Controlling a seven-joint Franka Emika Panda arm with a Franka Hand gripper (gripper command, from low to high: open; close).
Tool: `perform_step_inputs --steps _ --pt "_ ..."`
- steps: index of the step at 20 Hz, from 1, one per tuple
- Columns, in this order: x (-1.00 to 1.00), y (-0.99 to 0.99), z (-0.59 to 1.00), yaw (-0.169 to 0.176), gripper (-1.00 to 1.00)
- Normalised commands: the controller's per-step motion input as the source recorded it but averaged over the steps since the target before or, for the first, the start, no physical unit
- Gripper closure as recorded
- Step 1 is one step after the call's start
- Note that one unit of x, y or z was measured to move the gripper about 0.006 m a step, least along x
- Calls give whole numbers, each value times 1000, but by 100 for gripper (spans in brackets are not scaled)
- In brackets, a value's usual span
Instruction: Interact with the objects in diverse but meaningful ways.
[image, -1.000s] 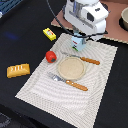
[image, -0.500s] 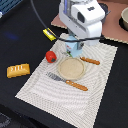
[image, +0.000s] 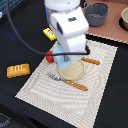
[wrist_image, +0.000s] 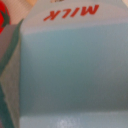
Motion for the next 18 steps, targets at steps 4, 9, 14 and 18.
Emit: perform_step_inputs --steps 4,9,14,18 --pt "-146 -911 -31 -12 100" --pt "-148 -840 -176 -21 100" --pt "164 -348 -173 0 100" --pt "491 -85 -55 0 100"
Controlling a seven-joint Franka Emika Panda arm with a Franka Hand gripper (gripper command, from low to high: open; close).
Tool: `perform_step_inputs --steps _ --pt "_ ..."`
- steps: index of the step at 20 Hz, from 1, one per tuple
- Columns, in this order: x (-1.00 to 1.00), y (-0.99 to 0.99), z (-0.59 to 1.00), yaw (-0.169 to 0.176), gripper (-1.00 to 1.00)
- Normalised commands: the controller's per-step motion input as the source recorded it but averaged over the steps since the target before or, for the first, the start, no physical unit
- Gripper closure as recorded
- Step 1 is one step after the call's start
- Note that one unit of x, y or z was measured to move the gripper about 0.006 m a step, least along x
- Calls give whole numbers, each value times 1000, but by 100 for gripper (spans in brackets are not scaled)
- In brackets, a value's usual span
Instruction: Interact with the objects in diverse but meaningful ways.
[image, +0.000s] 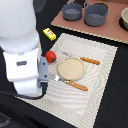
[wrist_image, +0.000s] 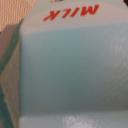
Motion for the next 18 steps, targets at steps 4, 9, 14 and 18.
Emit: perform_step_inputs --steps 4,9,14,18 --pt "322 -95 -202 4 100" --pt "82 -135 -243 13 100" --pt "17 -132 -149 32 -100" --pt "63 -29 514 18 -100"
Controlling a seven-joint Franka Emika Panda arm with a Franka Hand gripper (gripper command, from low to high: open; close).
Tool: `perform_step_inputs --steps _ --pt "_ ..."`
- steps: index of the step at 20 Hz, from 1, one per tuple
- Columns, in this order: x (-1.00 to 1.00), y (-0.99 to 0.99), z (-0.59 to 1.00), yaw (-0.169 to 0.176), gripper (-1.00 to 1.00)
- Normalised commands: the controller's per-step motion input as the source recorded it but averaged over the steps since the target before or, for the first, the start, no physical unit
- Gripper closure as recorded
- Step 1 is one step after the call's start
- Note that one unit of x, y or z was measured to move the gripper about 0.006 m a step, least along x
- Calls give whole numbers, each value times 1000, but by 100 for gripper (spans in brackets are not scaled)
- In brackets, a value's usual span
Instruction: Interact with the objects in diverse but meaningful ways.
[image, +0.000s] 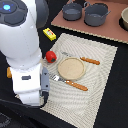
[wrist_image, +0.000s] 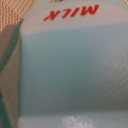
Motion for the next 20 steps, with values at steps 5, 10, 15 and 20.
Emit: perform_step_inputs --steps 5,10,15,20 --pt "112 58 742 19 -100" --pt "127 384 633 -6 -100" --pt "274 686 537 -48 -100" --pt "125 741 202 -148 -100"
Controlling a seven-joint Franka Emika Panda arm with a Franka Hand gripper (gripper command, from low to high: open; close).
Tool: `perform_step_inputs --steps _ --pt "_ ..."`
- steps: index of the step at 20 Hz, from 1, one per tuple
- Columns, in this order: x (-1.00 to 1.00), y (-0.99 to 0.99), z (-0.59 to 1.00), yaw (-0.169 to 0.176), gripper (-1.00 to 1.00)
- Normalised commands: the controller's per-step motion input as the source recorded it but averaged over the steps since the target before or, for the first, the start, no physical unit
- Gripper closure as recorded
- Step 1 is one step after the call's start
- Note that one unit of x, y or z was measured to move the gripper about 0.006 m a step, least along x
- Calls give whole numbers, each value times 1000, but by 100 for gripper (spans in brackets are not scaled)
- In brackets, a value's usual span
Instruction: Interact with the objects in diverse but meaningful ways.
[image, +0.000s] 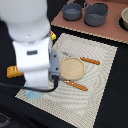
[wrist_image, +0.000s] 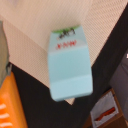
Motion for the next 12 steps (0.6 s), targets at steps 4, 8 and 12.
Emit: perform_step_inputs --steps 4,8,12 --pt "-15 486 0 -262 -100" --pt "-47 522 0 -187 -100" --pt "-205 579 0 -49 -100"
